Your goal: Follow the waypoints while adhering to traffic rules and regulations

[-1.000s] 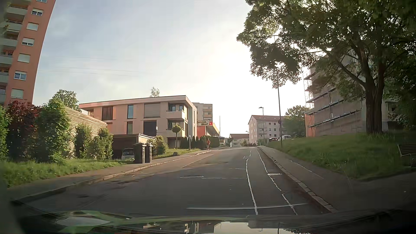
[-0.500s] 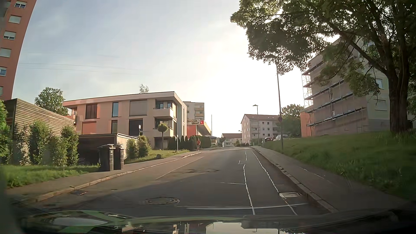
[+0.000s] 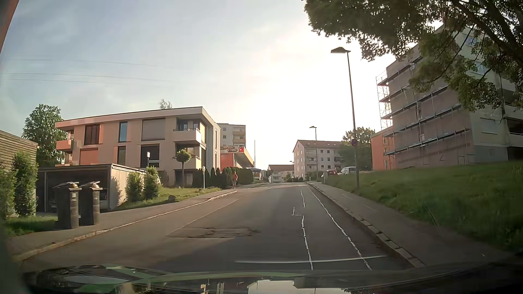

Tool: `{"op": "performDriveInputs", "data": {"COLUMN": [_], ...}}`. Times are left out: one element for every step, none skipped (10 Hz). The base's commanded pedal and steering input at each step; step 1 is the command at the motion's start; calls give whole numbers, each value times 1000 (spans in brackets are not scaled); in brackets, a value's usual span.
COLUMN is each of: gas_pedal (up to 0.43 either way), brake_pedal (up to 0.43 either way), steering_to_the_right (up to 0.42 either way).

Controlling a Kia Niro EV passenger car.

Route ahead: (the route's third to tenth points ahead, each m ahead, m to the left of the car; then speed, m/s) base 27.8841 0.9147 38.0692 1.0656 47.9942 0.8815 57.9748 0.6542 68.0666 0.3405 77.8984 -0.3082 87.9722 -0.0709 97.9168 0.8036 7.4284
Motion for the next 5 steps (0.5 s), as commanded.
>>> {"op": "performDriveInputs", "data": {"gas_pedal": [268,268,268,268,260], "brake_pedal": [0,0,0,0,0], "steering_to_the_right": [30,28,26,23,18]}}
